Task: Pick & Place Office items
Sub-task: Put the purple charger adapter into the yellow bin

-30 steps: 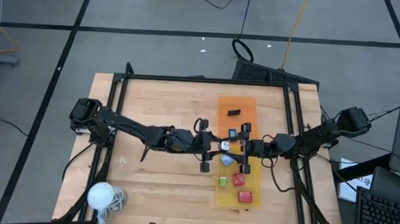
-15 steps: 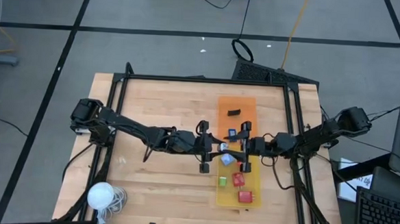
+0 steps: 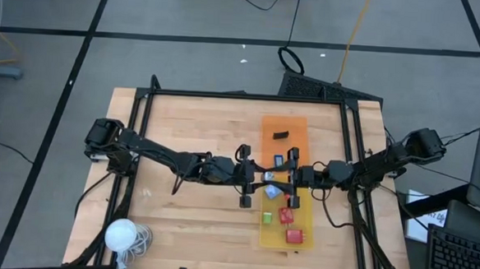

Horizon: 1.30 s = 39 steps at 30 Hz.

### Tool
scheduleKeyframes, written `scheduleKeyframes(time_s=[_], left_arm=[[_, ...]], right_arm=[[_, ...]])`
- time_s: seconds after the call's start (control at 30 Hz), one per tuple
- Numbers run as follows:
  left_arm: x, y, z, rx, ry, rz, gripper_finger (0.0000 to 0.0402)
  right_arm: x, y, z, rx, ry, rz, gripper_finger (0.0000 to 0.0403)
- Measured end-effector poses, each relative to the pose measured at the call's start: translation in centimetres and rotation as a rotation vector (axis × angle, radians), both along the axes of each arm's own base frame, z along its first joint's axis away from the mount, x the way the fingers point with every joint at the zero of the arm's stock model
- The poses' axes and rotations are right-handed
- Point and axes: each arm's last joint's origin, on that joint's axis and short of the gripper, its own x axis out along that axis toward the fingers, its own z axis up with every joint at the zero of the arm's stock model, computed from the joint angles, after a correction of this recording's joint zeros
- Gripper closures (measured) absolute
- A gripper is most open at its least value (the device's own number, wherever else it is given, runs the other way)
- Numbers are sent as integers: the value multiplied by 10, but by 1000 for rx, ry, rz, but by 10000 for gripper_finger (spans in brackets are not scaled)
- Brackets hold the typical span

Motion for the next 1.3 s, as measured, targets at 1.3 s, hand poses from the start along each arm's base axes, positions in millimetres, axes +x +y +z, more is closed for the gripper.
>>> scheduleKeyframes(time_s=[1.3], left_arm=[[-34,1,28,-15,116,36,121]], right_arm=[[-21,9,-3,-20,263,71,394]])
